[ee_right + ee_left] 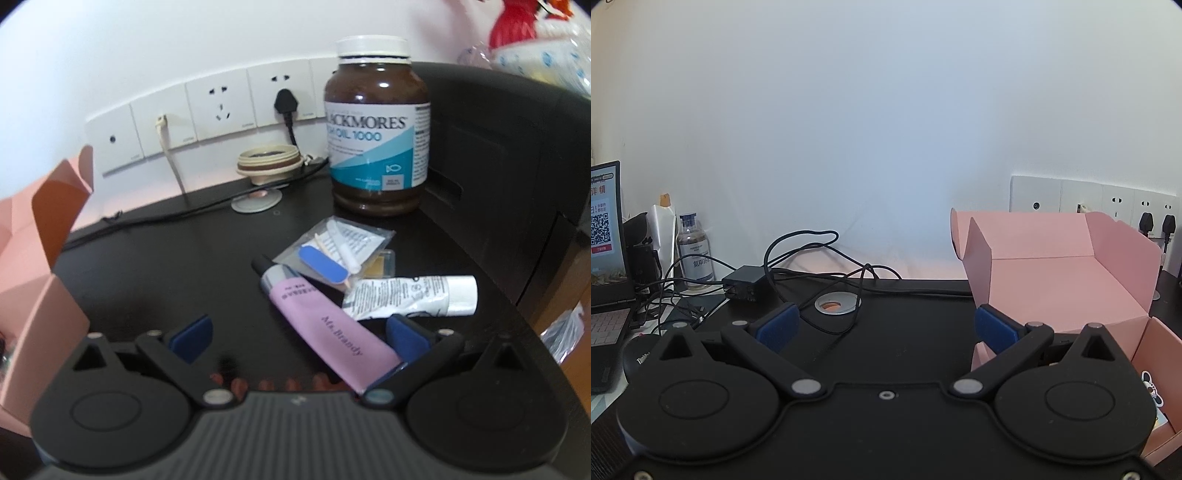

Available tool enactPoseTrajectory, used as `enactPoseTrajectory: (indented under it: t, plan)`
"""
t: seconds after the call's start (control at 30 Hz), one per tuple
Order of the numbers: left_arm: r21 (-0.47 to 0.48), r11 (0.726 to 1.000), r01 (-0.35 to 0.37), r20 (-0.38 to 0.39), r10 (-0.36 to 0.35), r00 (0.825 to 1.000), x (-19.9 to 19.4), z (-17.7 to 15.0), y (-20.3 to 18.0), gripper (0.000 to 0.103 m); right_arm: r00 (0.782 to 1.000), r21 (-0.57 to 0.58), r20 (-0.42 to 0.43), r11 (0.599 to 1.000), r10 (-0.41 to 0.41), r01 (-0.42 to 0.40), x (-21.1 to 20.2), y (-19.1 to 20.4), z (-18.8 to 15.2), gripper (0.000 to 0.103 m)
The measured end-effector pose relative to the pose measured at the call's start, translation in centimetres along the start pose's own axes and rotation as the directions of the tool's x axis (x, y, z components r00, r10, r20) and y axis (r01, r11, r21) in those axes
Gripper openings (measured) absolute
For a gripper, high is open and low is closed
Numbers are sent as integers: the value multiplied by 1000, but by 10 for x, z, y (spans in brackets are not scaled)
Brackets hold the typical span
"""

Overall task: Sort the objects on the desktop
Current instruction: 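Close the right gripper on the pink Ms.Brandy tube, then lift the pink tube off the desk with the right gripper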

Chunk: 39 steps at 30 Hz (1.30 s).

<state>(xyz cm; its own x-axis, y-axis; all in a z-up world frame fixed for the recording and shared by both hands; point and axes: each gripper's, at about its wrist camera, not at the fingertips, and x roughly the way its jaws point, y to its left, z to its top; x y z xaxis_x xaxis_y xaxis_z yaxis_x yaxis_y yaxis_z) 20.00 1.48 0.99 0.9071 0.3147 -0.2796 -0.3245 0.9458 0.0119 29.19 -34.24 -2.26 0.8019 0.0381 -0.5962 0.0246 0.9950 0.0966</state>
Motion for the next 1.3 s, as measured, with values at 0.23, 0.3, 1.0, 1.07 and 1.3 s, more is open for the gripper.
enactPoseTrajectory:
  t: [0.23,0.3,1.0,1.07,1.3]
  plan:
    - [12,1000,-4,12,4,1000,0,-1,0,103,999,-106,-29,994,-38,35,11,17,4,96]
    - [10,1000,-7,9,6,1000,1,0,1,103,999,-114,-22,993,-29,27,11,18,4,91]
    - [-45,999,-3,2,3,1000,0,5,12,103,989,48,112,994,97,-103,-12,-5,-5,10]
    - [-52,999,-4,1,4,1000,0,6,14,103,984,82,114,986,135,-145,-15,-8,-6,10]
    - [-55,998,-8,-1,8,1000,0,6,14,103,949,177,198,943,245,-281,-36,-7,-2,9]
